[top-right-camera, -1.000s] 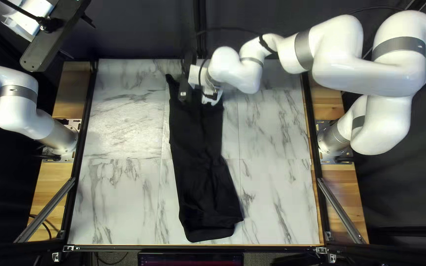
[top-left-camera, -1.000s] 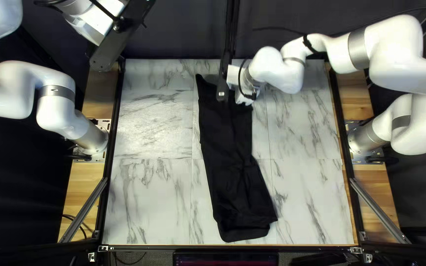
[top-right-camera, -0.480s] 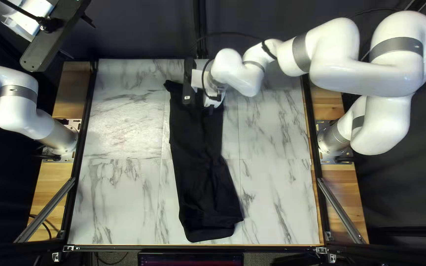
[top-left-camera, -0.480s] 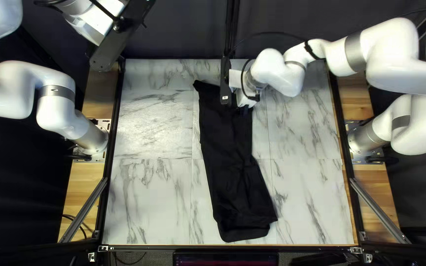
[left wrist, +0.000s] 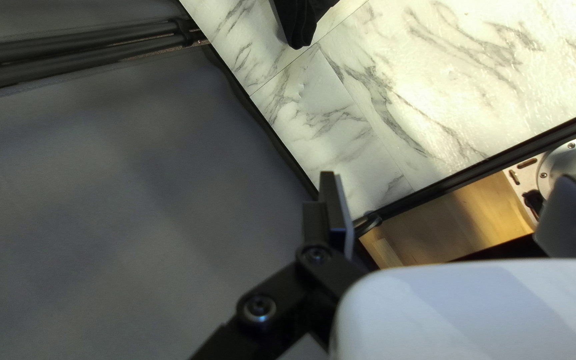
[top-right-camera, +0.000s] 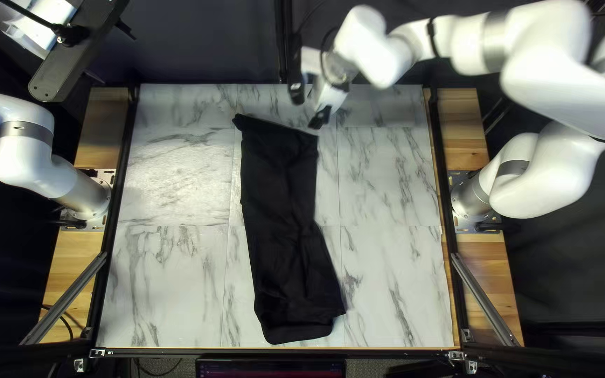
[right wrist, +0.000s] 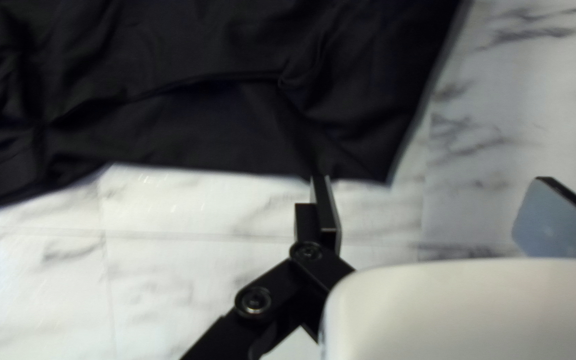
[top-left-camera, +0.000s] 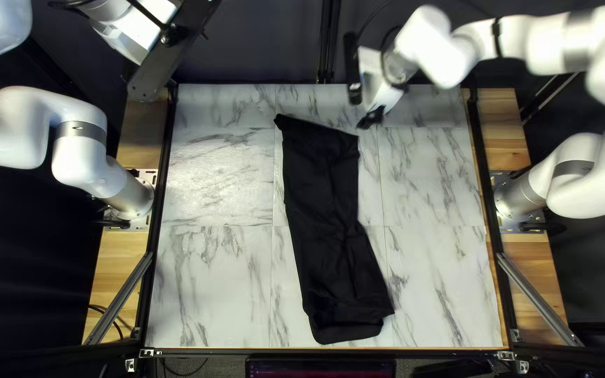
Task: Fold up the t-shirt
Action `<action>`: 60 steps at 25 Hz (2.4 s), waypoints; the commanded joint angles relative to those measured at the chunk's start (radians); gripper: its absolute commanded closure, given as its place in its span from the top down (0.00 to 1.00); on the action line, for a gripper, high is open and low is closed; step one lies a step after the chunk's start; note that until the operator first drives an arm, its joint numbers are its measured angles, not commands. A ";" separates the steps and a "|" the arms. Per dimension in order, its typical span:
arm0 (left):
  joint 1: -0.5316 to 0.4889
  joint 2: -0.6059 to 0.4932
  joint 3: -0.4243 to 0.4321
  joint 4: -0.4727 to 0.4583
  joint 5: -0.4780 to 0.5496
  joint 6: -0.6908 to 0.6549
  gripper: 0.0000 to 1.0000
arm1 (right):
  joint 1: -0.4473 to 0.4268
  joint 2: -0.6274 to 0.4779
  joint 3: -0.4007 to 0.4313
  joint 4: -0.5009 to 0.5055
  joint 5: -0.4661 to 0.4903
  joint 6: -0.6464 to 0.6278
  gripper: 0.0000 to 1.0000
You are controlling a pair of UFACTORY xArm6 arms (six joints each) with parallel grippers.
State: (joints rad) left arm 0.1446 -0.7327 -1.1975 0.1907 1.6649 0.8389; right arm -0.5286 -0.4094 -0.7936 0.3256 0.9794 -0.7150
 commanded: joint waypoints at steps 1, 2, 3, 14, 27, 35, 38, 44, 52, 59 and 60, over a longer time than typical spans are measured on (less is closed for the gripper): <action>0.000 0.000 0.000 0.000 0.000 0.000 1.00 | -0.034 -0.182 0.028 -0.021 0.144 0.062 1.00; 0.000 0.000 0.000 0.000 0.000 0.000 1.00 | -0.041 -0.230 0.024 -0.026 0.190 0.086 1.00; 0.000 0.000 0.000 0.000 0.000 0.000 1.00 | -0.042 -0.253 0.025 -0.025 0.210 0.098 1.00; 0.000 0.000 0.000 0.000 0.000 0.000 1.00 | -0.039 -0.273 0.030 -0.024 0.221 0.110 1.00; 0.024 -0.001 0.017 -0.020 -0.026 0.014 1.00 | -0.039 -0.273 0.030 -0.024 0.221 0.110 1.00; 0.102 0.137 0.292 -0.029 -0.476 0.060 1.00 | -0.039 -0.273 0.030 -0.024 0.221 0.110 1.00; 0.135 0.217 0.411 -0.014 -0.672 0.057 1.00 | -0.039 -0.273 0.030 -0.024 0.221 0.110 1.00; 0.227 0.452 0.547 0.008 -1.033 0.162 1.00 | -0.039 -0.273 0.030 -0.024 0.221 0.110 1.00; 0.203 0.512 0.531 0.064 -1.070 0.067 1.00 | -0.039 -0.273 0.030 -0.024 0.221 0.110 1.00; 0.212 0.691 0.516 0.264 -1.234 -0.196 1.00 | -0.039 -0.273 0.030 -0.024 0.221 0.110 1.00; 0.208 0.727 0.496 0.321 -1.239 -0.257 1.00 | -0.039 -0.273 0.030 -0.024 0.221 0.110 1.00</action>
State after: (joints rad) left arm 0.3586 -0.0846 -0.6631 0.3998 0.4638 0.7057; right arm -0.5679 -0.6822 -0.7637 0.3014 1.2009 -0.6054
